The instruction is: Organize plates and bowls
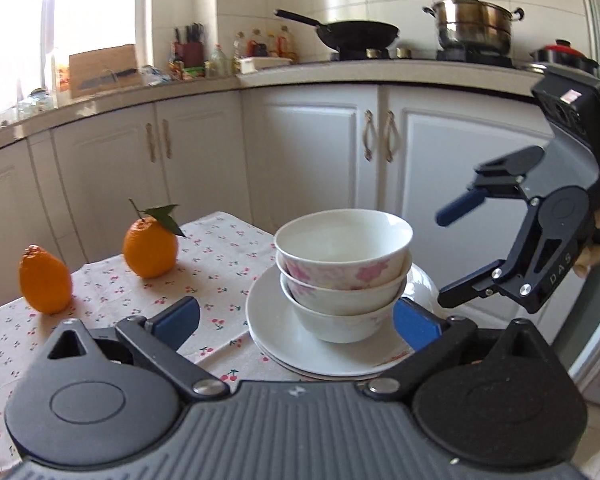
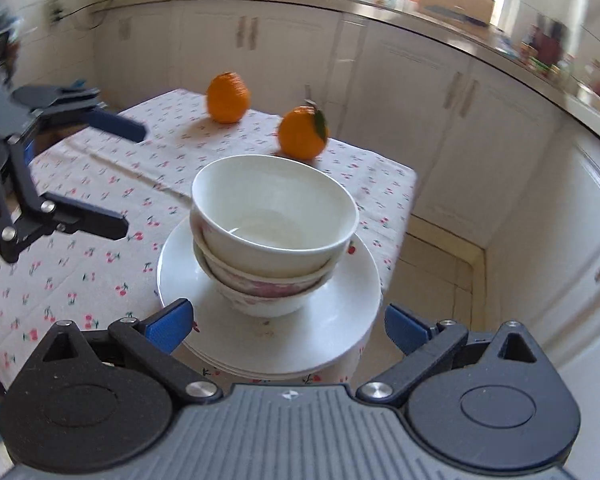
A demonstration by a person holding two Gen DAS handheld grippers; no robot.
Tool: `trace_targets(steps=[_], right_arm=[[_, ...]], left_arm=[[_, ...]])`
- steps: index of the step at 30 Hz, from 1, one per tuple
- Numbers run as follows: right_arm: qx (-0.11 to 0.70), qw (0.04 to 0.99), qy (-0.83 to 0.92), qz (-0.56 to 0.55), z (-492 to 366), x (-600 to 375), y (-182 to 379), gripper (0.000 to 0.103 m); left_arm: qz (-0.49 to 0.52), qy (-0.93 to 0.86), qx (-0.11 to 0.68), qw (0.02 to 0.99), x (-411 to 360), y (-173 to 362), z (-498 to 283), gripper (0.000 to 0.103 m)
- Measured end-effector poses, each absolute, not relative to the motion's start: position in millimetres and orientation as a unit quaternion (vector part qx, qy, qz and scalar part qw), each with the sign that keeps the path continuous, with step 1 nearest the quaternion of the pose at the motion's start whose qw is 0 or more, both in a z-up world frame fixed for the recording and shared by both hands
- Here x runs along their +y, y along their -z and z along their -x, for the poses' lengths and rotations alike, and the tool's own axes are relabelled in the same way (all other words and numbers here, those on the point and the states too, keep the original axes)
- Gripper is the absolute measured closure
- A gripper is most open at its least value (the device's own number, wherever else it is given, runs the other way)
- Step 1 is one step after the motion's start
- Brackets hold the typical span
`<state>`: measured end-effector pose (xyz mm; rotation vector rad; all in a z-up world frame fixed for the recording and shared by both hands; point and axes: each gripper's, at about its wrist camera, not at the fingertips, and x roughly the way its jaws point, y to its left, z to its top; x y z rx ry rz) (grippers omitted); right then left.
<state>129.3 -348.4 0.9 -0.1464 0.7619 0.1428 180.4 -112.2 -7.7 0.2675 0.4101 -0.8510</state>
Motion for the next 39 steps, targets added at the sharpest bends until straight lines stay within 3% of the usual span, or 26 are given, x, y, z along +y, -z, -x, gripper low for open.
trace_targets(steps=[3,7,17,39], right_arm=[[0.363,0.932,0.011,0.008,-112,-340,-4,0.000],[0.343,0.934,0.092,-0.035,-96,-322,-13,0.000],[0.323,0.937,0.133,-0.011,-68,-281,-32,0.000],[0.315,0.938,0.147,-0.008,-65,-274,-35,0.000]], left_arm=[[-0.100,0.366,0.179,0.908,-106,5,-164,0.000],[-0.108,0.276,0.225,0.928,-112,-3,-153,0.000],[-0.084,0.203,0.244,0.945,-99,-23,-115,0.001],[-0.067,0.185,0.256,0.947,-98,-26,-107,0.001]])
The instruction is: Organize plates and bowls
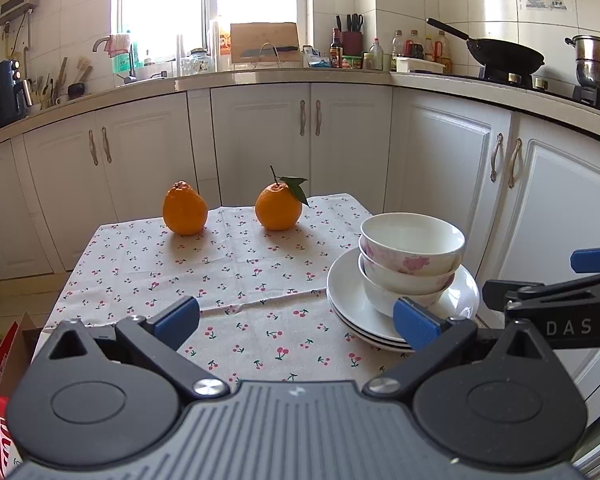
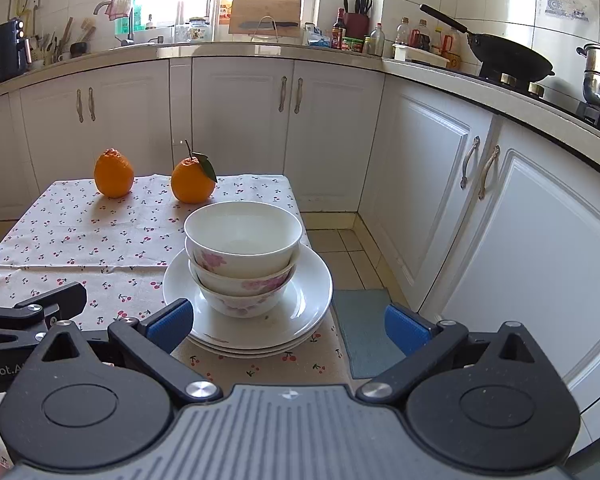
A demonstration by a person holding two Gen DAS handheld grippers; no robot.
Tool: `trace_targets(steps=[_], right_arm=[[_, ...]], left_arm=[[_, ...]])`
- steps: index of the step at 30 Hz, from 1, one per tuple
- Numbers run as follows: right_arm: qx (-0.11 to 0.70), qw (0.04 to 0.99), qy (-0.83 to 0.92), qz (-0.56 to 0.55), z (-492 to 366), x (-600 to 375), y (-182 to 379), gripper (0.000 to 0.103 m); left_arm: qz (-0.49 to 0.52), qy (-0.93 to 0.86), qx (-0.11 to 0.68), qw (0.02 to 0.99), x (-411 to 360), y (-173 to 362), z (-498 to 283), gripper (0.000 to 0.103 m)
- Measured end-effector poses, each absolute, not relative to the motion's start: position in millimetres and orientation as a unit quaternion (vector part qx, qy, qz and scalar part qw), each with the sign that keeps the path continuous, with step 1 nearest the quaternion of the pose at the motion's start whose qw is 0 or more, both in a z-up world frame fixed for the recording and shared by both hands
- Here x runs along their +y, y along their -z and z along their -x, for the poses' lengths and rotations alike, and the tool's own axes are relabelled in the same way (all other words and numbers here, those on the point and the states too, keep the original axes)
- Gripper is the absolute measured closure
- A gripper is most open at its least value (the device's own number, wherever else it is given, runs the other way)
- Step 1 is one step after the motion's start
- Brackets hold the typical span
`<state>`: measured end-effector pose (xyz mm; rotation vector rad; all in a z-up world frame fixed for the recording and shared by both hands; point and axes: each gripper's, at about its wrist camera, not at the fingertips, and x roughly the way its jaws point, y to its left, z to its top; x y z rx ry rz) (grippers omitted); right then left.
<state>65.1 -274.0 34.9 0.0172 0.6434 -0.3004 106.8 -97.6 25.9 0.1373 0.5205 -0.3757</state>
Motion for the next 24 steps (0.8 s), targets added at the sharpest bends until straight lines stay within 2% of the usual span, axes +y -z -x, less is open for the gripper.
trace_targets(steps=[24], right_arm=[[0.310,0.939,0.150,-0.004,-65.8,-275.1,-36.2,0.000]], left_arm=[[-0.067,0.184,0.255,0.947,-98.9,-27.1,-107.7,0.001]])
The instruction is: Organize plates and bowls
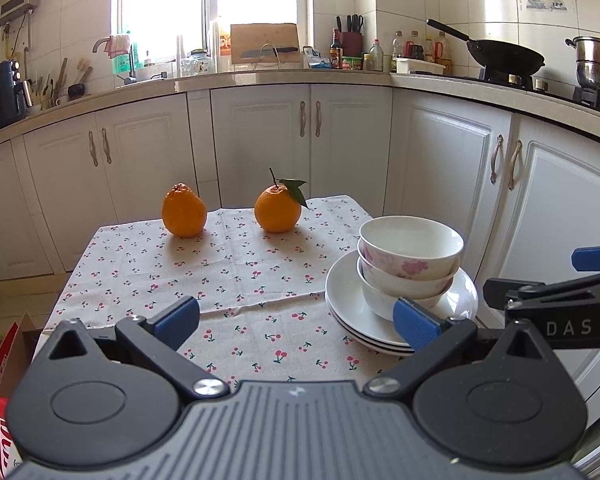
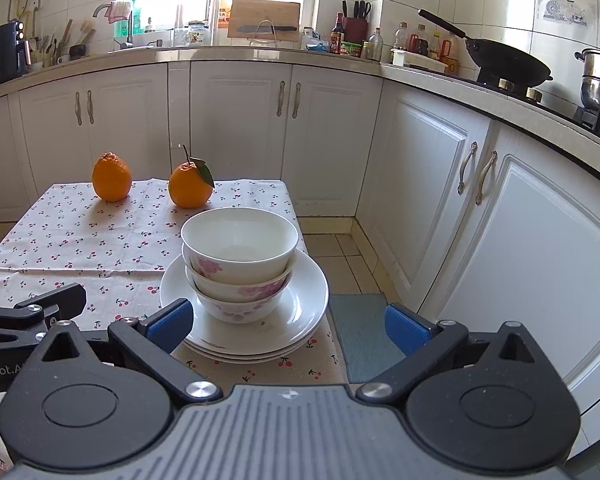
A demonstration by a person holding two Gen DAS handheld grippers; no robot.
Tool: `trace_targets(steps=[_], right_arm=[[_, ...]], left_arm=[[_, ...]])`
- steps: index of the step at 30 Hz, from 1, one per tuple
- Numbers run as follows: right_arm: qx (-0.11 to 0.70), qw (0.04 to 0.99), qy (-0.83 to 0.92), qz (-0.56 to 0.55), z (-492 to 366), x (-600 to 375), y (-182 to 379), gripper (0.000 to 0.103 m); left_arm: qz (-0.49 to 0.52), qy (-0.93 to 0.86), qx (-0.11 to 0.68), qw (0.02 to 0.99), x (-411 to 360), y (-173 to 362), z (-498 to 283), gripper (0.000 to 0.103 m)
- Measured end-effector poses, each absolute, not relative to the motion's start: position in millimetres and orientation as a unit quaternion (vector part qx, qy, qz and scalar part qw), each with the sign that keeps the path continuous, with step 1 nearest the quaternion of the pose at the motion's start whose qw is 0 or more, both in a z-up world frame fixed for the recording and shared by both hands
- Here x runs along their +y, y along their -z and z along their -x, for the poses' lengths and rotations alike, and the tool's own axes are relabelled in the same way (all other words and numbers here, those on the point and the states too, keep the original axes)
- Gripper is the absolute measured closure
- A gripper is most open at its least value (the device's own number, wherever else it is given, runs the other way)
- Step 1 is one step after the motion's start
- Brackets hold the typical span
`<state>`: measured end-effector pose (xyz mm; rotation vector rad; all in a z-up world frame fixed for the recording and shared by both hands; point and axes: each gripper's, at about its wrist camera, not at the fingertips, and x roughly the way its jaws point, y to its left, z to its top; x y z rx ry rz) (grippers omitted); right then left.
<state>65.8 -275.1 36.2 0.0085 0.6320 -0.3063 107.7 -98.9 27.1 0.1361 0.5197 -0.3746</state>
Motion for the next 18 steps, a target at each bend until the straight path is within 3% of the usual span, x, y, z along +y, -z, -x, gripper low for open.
trace_targets(steps=[18], right_arm=[[0.307,0.940,0.151,-0.002,-65.9,-274.9,-36.8,0.000]], left_arm=[[-0.066,0.182,0.257,0.947,-99.7,-28.6,-107.3,0.001]])
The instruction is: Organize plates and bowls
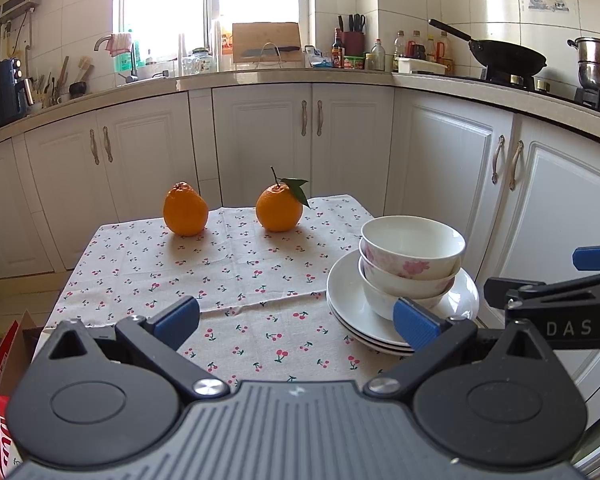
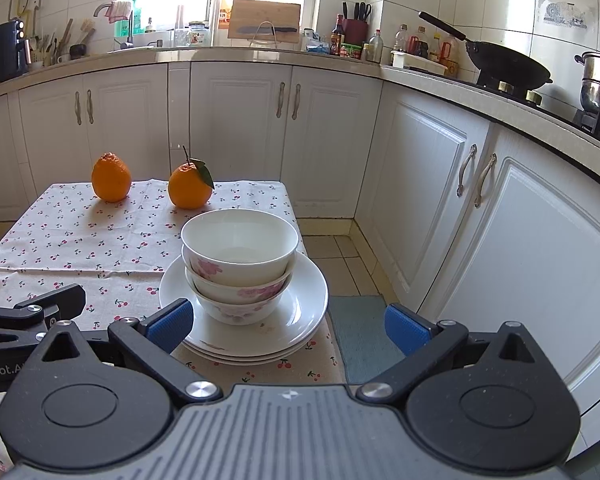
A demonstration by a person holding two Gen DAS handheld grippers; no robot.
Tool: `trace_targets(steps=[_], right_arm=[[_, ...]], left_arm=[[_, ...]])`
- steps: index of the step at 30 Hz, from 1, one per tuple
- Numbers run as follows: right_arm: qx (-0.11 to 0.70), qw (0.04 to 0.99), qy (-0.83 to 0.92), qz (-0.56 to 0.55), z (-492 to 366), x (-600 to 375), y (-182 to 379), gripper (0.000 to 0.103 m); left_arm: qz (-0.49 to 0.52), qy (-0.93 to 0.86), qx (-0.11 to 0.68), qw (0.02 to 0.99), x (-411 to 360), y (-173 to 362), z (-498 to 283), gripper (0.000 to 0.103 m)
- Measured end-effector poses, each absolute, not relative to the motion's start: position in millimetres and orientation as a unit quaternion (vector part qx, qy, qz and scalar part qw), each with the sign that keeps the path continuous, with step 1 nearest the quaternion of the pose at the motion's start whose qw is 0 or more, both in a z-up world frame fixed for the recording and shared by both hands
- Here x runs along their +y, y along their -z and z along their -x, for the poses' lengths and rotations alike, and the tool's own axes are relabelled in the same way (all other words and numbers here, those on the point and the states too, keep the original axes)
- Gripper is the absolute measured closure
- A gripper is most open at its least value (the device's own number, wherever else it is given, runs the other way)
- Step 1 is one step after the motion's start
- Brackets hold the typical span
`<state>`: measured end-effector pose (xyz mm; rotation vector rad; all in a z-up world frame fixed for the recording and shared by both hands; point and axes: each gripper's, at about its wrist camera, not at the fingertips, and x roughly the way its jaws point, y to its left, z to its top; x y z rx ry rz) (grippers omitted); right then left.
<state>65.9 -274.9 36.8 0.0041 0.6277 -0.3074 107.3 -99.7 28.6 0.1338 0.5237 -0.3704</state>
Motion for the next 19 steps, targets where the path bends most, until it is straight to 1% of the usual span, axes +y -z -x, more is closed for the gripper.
trace_targets(steps=[19], right_arm=[[0.309,0.939,0.154,0.003,-66.3,-272.9,-38.0,0.000]], left_arm=[[-0.060,0.185,0.264,0.945,-96.8,-26.6,-111.0,0.001]])
